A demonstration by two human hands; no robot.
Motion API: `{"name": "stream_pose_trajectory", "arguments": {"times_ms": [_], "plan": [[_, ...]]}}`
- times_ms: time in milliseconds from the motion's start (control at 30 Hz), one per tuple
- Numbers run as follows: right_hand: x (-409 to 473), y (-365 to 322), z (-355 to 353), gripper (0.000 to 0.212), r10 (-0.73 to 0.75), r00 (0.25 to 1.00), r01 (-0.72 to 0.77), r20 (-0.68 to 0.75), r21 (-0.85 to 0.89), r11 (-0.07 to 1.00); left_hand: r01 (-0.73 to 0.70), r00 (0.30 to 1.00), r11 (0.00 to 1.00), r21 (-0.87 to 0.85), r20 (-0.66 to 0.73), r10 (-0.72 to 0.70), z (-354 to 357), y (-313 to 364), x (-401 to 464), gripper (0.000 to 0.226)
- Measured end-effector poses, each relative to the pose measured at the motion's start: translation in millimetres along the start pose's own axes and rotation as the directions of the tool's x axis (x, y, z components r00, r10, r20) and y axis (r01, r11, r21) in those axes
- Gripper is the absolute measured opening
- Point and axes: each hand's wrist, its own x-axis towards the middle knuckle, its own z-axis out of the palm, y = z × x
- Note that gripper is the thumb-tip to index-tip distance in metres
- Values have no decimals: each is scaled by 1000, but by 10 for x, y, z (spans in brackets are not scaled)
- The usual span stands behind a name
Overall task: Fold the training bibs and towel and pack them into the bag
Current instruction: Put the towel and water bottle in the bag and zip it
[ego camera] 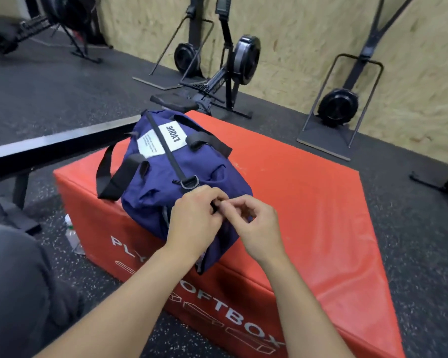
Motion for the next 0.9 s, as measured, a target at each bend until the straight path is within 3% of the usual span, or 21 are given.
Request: {"name": "stream_pose_trajectory", "arguments": {"times_ms": [100,233,300,400,567,767,900], "plan": [[62,64,-28,13,-77,997,76,-4,-81,994,-19,999,999,-31,-36,18,-20,-65,29,16],[123,142,27,42,-188,981,192,48,-384,903,52,993,985,-165,-94,-68,-50,-24,6,15],[172,139,52,33,-234,972,215,11,-444,870,108,986,968,-228,-98,-133,-62,5,-4,15],[255,119,31,19,-268,958,198,-102,-439,876,184,964,923,-339,-119,-236,-102,-19,-29,19],[325,111,-51,18,-219,951,111,-220,-419,901,277,930,841,-464,-89,-355,-217,-257,-153,23],[329,75,-37,20,-200,959,97,-201,-431,897,327,898,748,-578,-55,-436,-271,-422,-270,23],[231,-74,71,24,-310,951,279,4,-446,850,359,880,685,-634,-14,-474,-300,-425,-283,21]]}}
